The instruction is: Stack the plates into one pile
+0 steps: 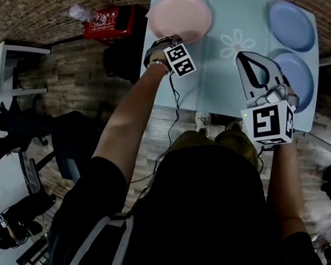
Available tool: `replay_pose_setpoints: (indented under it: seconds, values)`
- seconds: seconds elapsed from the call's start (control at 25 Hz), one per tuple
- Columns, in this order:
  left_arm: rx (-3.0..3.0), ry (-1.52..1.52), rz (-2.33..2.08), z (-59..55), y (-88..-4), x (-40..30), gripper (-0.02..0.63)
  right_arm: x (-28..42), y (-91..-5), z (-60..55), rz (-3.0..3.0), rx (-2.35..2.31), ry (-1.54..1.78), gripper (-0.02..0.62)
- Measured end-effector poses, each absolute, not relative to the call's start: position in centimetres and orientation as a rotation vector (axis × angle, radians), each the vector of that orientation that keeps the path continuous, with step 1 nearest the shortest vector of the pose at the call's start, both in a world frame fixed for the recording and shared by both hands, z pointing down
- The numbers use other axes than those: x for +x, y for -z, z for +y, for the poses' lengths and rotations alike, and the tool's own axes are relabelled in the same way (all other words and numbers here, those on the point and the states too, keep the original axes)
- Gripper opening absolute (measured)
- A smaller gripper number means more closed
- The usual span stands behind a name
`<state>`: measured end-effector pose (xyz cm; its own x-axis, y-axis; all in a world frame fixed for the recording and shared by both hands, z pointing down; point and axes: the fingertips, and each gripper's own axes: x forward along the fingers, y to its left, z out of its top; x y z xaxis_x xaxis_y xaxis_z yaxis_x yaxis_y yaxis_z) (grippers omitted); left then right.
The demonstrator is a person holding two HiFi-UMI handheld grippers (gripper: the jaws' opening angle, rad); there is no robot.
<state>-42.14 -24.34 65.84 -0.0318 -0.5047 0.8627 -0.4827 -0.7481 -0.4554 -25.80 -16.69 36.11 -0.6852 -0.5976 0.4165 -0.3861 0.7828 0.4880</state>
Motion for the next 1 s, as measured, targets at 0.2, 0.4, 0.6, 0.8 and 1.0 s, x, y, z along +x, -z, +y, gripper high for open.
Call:
replay_pose_setpoints:
  seconds: [0.2,0.4,0.6,0.8,1.0]
  values:
    - [-2.085,1.974,0.994,-24.1,-65.6,-42.1,0.037,-25.7,-36.2,-16.4,-2.402,0.727,0.49,0.034]
    - [-2.086,1.917,0.962,-24.2,-64.5,-40.9,0.03,-25.4,-36.3,-16.3,-2.41,0.734,0.47,0.034]
    - [-2.118,1.862,0.961,-23.8,-62.4,-39.9,0.031,-25.4,-36.2,-16.1,-2.418,0.733,0.477,0.034]
    - [-2.092,1.782,0.954,-22.9,-59.2,-38.9,0.031,-25.8,-35.9,-15.8,-2.424,0.729,0.488,0.034]
    - [-2.072,1.7,0.949,-22.2,-54.3,-37.8,0.031,-26.1,-35.4,-16.0,-2.423,0.733,0.497,0.034]
